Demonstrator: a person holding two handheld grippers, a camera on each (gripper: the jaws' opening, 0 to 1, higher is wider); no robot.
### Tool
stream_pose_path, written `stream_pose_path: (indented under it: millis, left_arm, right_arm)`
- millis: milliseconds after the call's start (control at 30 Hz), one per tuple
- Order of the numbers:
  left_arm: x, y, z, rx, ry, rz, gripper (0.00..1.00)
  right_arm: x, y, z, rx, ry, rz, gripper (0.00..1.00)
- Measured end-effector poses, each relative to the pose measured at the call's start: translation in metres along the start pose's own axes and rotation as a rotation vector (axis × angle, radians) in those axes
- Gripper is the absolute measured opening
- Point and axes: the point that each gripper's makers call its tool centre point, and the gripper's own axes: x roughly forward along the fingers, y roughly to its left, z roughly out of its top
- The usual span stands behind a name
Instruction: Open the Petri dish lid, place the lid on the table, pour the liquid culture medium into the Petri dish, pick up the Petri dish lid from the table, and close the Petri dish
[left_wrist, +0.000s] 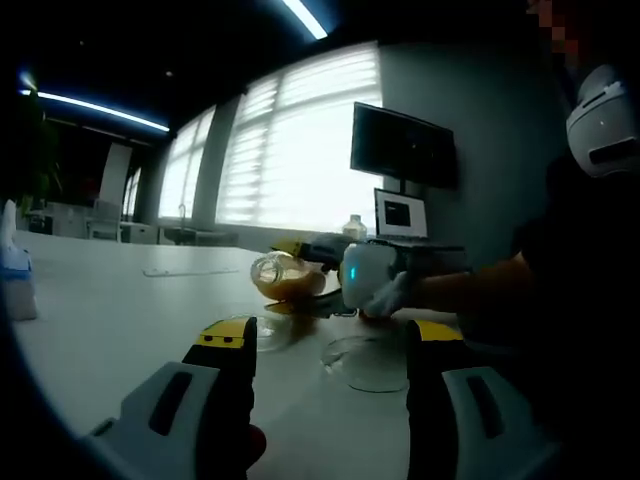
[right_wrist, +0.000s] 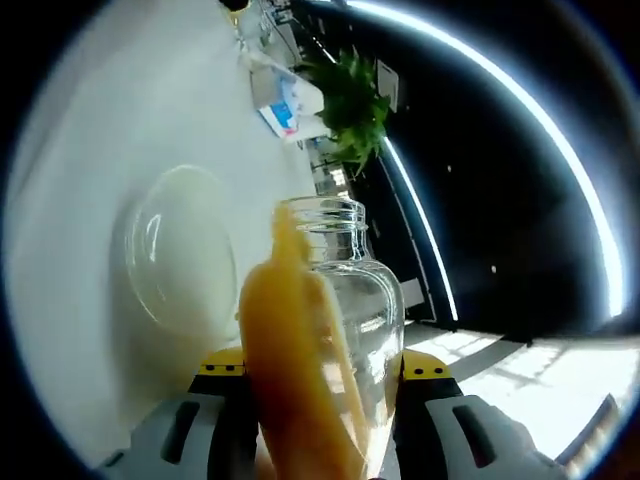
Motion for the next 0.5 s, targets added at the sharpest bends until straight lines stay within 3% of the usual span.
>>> stream_pose_path:
  millis: [500]
  left_arm:
    - [0.0002,0.0009,-0.0007,-0.001,0.004,0.0,0.52]
  right_arm:
    - [0.0002,0.0043,-0.0075,-0.034,0.002,0.025,0.49]
